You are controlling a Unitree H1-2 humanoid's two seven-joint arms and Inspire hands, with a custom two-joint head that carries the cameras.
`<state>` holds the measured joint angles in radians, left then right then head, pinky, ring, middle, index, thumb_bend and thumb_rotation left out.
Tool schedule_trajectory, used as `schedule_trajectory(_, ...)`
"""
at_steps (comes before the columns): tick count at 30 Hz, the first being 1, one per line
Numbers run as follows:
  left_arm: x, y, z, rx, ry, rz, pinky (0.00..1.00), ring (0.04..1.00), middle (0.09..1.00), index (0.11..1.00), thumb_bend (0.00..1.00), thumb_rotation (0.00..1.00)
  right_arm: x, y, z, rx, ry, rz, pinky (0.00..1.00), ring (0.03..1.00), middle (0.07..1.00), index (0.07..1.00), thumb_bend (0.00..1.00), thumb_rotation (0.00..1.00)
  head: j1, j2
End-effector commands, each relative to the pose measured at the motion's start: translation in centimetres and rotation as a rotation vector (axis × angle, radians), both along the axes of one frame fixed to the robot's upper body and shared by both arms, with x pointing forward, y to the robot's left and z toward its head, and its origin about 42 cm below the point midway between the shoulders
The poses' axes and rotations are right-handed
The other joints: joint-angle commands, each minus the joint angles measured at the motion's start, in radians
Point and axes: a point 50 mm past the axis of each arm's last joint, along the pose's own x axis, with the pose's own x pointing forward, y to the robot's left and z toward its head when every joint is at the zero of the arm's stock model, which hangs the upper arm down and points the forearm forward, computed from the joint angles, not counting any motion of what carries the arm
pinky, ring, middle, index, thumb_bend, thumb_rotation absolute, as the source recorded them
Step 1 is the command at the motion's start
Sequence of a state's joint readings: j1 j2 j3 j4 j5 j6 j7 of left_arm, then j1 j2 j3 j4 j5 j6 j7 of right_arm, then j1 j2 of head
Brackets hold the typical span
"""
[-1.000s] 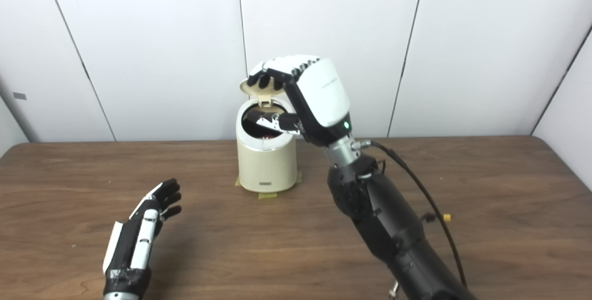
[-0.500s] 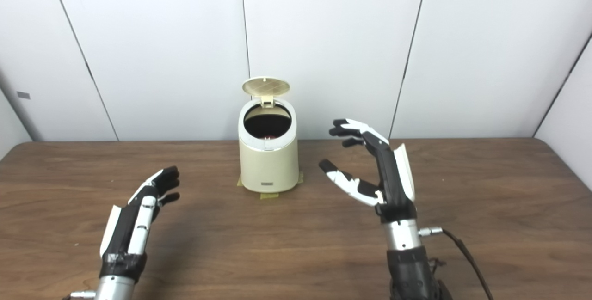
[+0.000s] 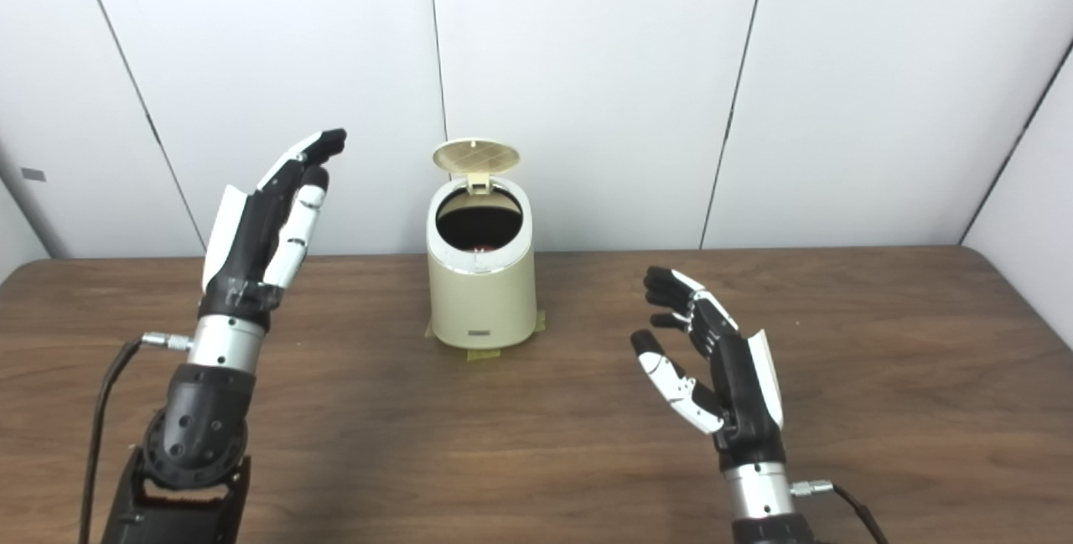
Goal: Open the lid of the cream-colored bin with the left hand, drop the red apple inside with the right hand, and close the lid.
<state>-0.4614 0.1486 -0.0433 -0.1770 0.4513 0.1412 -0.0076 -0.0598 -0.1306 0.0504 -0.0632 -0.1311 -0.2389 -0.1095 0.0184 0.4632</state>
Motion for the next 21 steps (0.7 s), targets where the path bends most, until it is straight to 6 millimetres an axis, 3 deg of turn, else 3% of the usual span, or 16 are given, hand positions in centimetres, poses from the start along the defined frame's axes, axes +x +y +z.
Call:
schedule_trajectory(1,0.7,-1.4,5.1,0.115,-0.113,0.009,0.98,0.988,0.942,0.887,0.65,1.00,0.2,0.1,1.3,-0.011,-0.050,0.016,0.69,0.797,0.814,0.798,0.17,0.45,0.000,0.002)
schedule_trajectory(5,1.6,-3.6,7.7,0.244,-0.103,0.017,1.00,1.000,0.918,0.867,0.78,1.00,-0.1,0.3,0.8,-0.012,-0.029,0.007,0.66,0.773,0.801,0.787,0.17,0.51,0.001,0.003)
schedule_trajectory(7,2.0,-4.7,8.5,0.288,-0.103,0.011,1.00,1.000,0.947,0.876,0.86,1.00,0.0,0.3,0.5,-0.012,-0.022,0.012,0.67,0.776,0.800,0.786,0.17,0.53,0.000,0.003)
schedule_trajectory(13,3.6,-7.4,9.9,0.477,-0.118,0.041,1.00,1.000,0.899,0.858,0.92,1.00,-0.1,0.4,0.4,-0.050,-0.004,-0.002,0.68,0.769,0.785,0.771,0.18,0.64,0.000,0.003)
schedule_trajectory(21,6.0,-10.1,10.3,0.679,-0.057,0.090,1.00,1.000,0.878,0.848,0.99,1.00,0.0,0.2,0.3,-0.068,0.004,0.004,0.70,0.781,0.790,0.775,0.18,0.66,0.000,0.000)
